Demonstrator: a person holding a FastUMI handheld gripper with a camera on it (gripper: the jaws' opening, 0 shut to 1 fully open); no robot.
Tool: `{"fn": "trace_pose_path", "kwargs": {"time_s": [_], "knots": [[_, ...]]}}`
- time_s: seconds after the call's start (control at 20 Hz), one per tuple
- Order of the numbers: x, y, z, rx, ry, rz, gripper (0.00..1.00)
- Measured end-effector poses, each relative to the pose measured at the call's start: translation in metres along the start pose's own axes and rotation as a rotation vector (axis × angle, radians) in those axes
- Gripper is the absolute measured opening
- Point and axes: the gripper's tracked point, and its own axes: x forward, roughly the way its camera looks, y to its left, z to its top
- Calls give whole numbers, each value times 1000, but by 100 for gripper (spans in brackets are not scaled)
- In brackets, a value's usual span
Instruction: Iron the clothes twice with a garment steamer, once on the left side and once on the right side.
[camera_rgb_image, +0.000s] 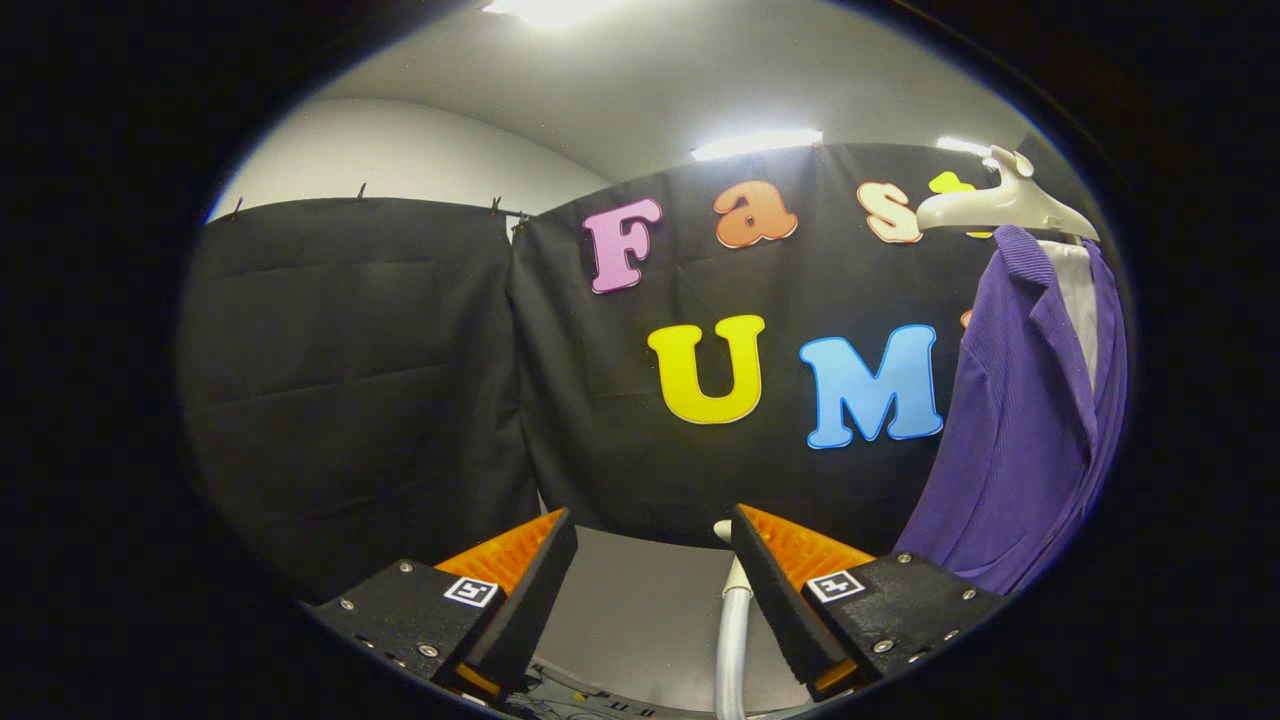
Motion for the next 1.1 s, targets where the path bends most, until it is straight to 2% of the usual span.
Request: {"fn": "trace_pose_path", "kwargs": {"time_s": [0.2, 0.45, 1.1], "knots": [[41, -6, -27, 7, 144, 27, 95], [91, -42, -50, 3, 281, -29, 95], [186, -112, -132, 203, 600, -72, 90]]}}
